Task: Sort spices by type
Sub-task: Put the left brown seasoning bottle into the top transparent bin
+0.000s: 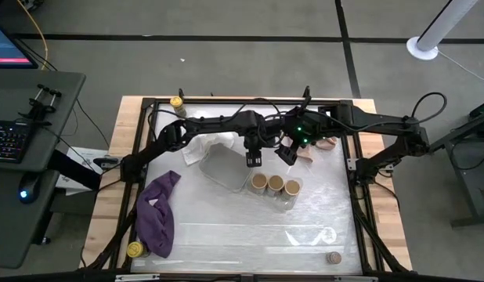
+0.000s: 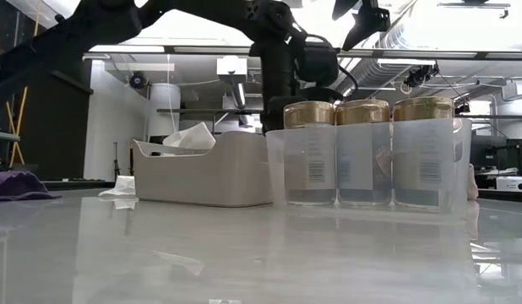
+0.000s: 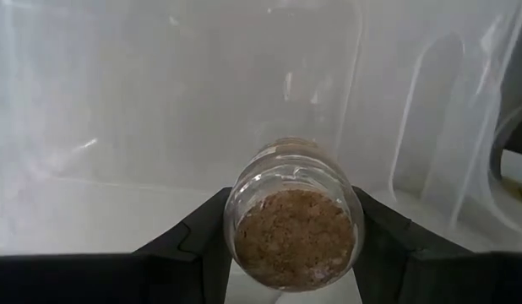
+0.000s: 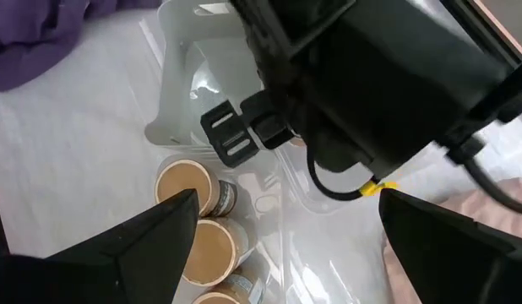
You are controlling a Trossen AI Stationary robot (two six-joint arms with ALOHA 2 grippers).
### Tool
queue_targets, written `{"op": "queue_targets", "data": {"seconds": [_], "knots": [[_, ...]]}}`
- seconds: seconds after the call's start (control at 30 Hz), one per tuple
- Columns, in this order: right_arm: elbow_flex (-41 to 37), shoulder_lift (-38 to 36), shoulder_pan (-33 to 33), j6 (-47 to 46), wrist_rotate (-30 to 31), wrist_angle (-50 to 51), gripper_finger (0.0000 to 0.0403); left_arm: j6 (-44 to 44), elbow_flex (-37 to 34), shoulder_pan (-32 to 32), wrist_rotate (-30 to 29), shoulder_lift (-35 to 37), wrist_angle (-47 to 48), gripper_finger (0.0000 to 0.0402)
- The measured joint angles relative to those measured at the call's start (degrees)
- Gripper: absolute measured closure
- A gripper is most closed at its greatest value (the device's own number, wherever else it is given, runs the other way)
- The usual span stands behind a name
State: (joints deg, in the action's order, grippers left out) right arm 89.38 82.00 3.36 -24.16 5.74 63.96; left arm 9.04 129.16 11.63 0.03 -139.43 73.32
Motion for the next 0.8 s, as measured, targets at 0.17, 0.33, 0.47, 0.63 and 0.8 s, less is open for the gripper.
{"op": "queue_targets", "data": {"seconds": [0.17, 0.33, 0.47, 0.63, 0.8], "knots": [[0.0, 0.0, 0.0, -0.8, 0.0, 0.0, 0.0041, 0.0, 0.0, -1.0, -0.7, -1.6, -0.1, 0.0226], [0.0, 0.0, 0.0, -0.8, 0.1, 0.0, 0.0041, 0.5, 0.0, -1.7, -0.9, -1.7, -0.7, 0.0215], [0.0, 0.0, 0.0, -0.3, 0.1, 0.0, 0.0041, 0.2, 0.0, -1.9, -1.6, -1.7, -1.2, 0.0203], [0.0, 0.0, 0.0, -0.3, 0.1, 0.0, 0.0041, -1.5, 0.0, -1.9, -1.9, -1.7, -1.1, 0.0179], [0.0, 0.0, 0.0, 0.1, 0.1, -0.1, 0.0041, -3.4, 0.0, -1.9, -2.0, -1.7, 0.5, 0.0153]]}}
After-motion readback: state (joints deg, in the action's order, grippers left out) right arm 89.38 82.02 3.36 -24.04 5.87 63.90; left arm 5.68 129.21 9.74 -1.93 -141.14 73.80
